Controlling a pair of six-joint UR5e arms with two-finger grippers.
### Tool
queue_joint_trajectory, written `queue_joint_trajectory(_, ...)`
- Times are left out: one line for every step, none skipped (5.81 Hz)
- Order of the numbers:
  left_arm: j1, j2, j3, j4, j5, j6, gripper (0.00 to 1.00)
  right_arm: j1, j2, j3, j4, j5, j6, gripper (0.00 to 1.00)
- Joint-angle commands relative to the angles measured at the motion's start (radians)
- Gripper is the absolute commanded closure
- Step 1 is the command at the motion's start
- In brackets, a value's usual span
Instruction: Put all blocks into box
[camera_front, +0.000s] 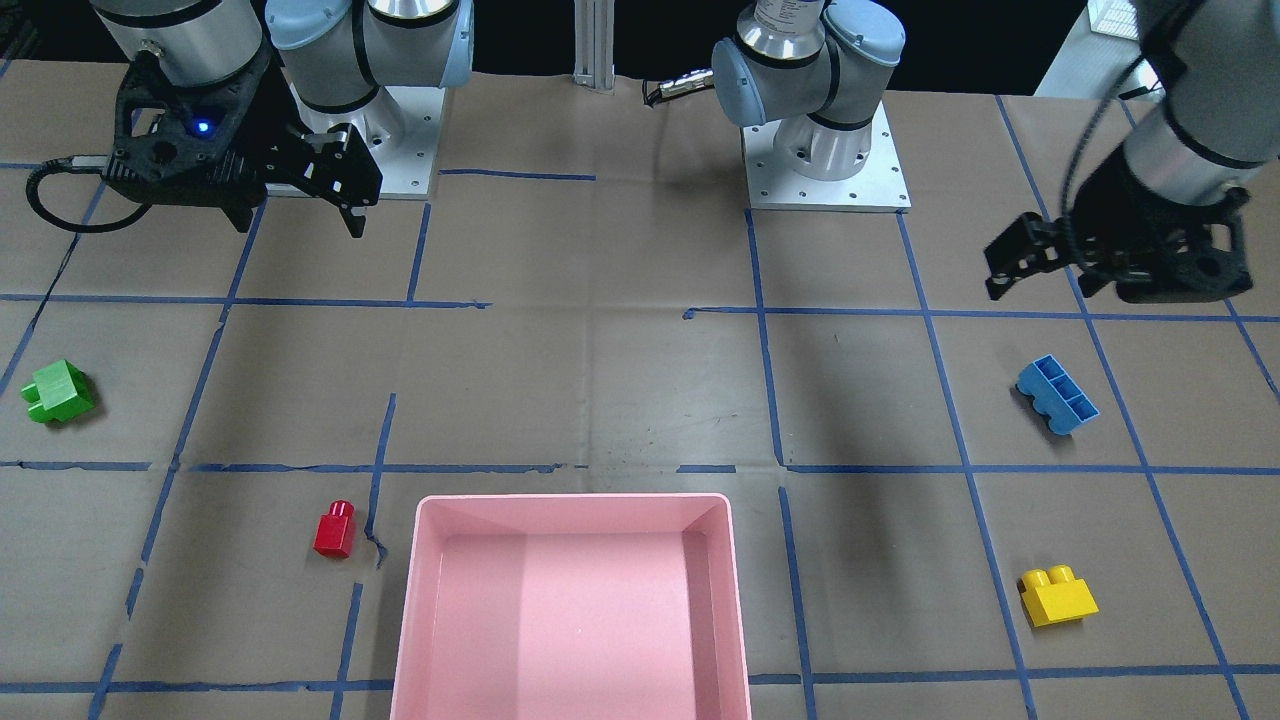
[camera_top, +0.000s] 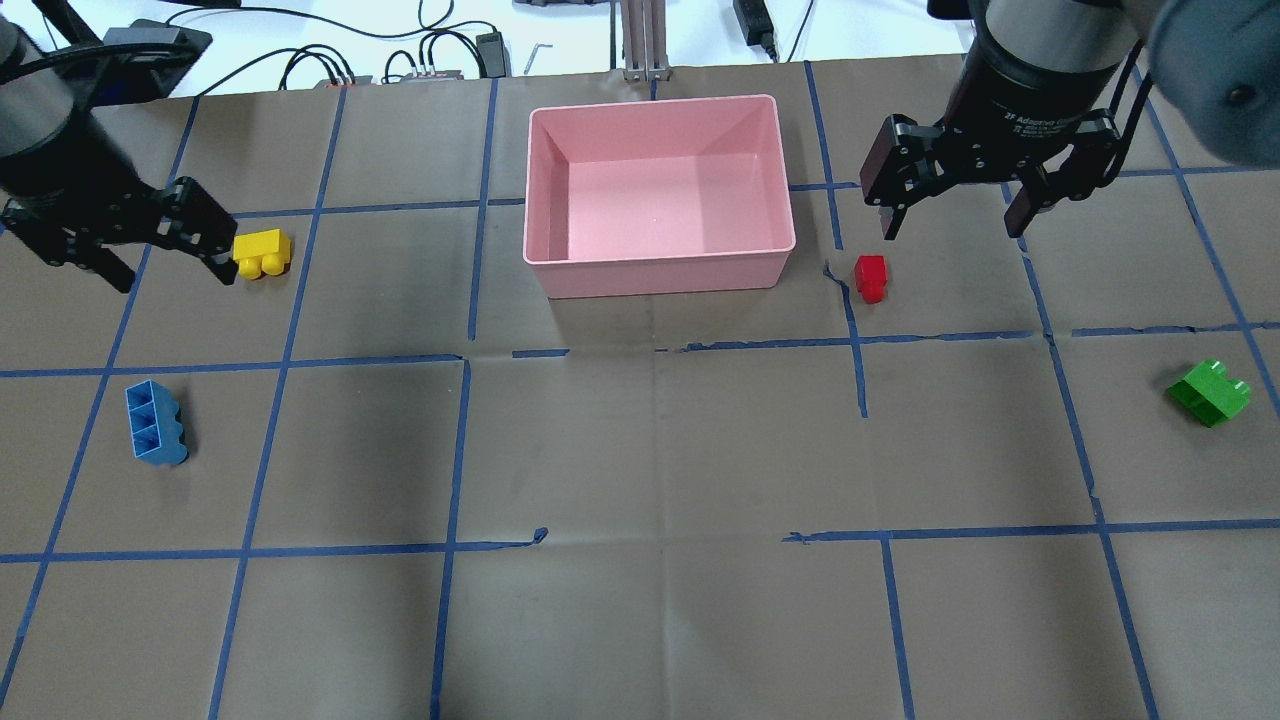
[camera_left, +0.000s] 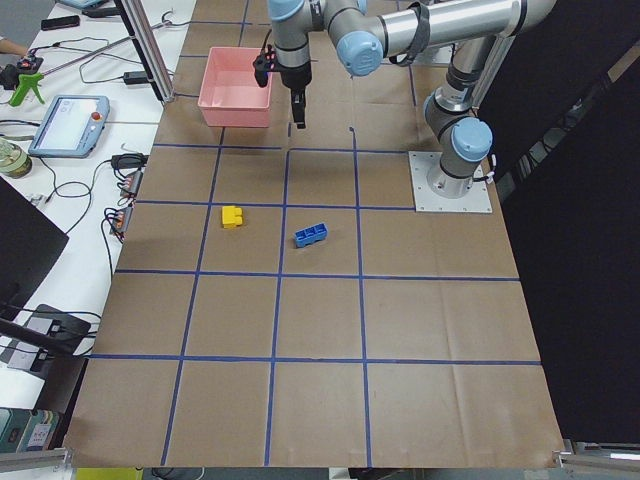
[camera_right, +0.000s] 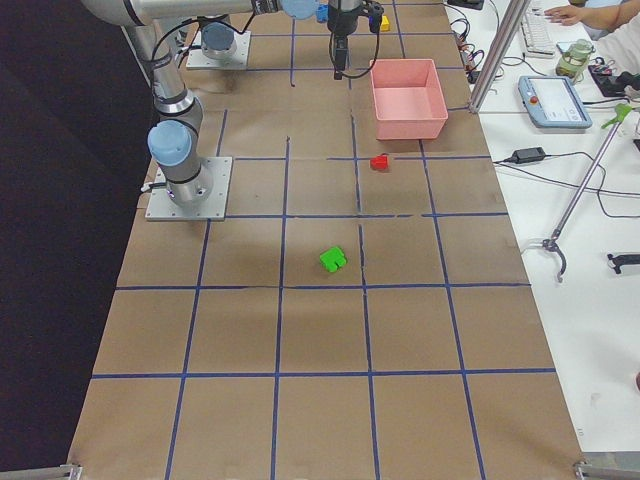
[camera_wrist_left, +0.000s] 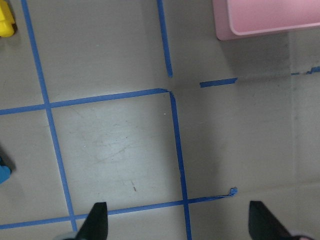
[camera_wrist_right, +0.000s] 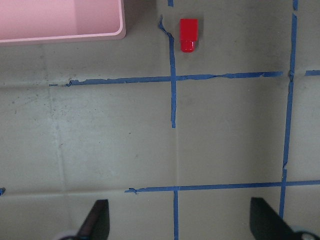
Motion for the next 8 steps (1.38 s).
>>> queue_joint_trajectory(0.229,-0.1,-0.024,0.119,0.011,0.069,0.01,-0.018,-0.001,0.001,0.001,-0.006,-0.036,0.0)
queue_joint_trajectory(0.279,-0.127,-0.06,0.167,0.011,0.092,0.01,-0.035,0.001,0.001,-0.013,-0.026,-0.126,0.0)
queue_joint_trajectory(0.284,-0.147,-0.137,0.282,0.013,0.093,0.01,-0.081,-0.001,0.001,-0.011,-0.056,-0.204,0.0)
queue_joint_trajectory(0.284,-0.195,-0.216,0.447,0.013,0.09,0.01,-0.145,-0.001,0.001,0.005,-0.058,-0.344,0.0)
queue_joint_trajectory(0.284,-0.251,-0.26,0.538,0.007,0.087,0.01,-0.225,-0.001,0.003,0.001,-0.058,-0.523,0.0)
queue_joint_trajectory(0.284,-0.293,-0.274,0.604,0.004,0.089,0.01,-0.323,0.008,0.003,0.001,-0.058,-0.717,0.0)
queue_joint_trajectory(0.284,-0.322,-0.279,0.606,0.013,0.095,0.01,-0.428,0.01,0.004,-0.005,-0.055,-0.951,0.0)
queue_joint_trajectory(0.284,-0.332,-0.28,0.605,0.013,0.101,0.06,-0.514,0.017,0.03,-0.017,-0.057,-1.19,0.0)
